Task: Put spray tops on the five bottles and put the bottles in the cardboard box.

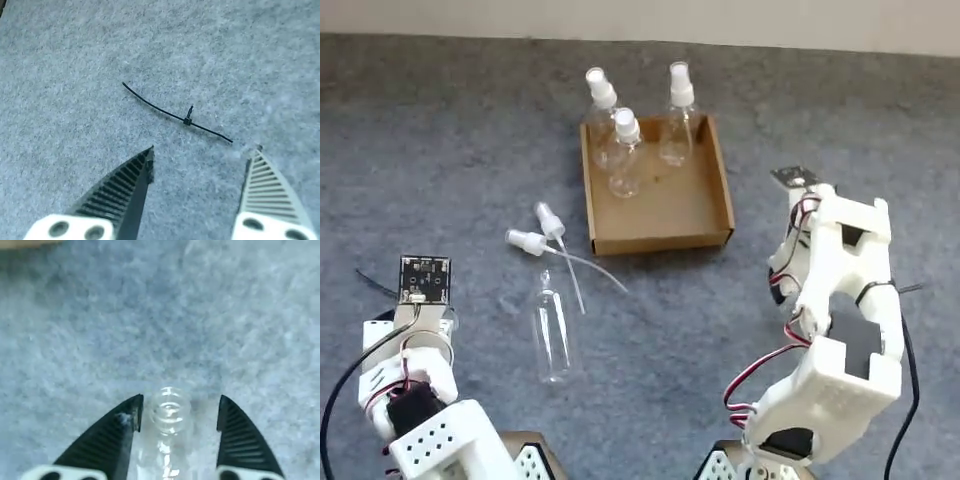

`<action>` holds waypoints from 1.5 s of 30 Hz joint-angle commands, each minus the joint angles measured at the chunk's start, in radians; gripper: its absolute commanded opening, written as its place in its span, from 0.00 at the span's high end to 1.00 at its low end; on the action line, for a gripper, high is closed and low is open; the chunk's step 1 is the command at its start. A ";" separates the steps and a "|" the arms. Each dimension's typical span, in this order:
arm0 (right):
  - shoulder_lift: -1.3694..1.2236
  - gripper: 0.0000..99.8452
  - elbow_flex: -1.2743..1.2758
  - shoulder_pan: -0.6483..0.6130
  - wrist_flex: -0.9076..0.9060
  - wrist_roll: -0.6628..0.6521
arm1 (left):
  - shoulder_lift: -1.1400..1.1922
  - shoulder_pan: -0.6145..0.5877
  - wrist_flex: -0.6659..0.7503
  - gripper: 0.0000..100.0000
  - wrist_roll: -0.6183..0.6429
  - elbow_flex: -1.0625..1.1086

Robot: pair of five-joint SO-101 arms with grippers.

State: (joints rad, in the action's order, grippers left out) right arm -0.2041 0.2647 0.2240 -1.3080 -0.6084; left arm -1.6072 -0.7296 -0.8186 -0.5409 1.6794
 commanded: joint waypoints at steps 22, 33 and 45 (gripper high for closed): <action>0.016 1.00 -0.016 0.108 0.016 0.011 | -0.005 0.010 -0.008 0.73 -0.003 0.025; -0.013 1.00 -0.410 0.076 0.008 0.133 | -0.005 0.007 -0.009 0.73 -0.003 0.025; -0.341 0.96 -0.641 0.099 -0.042 0.132 | -0.005 0.016 -0.072 0.73 -0.003 0.025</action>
State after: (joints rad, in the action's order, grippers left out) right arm -0.5401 -0.3153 0.3161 -1.3111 -0.4826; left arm -1.6072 -0.7296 -0.8692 -0.5409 1.6794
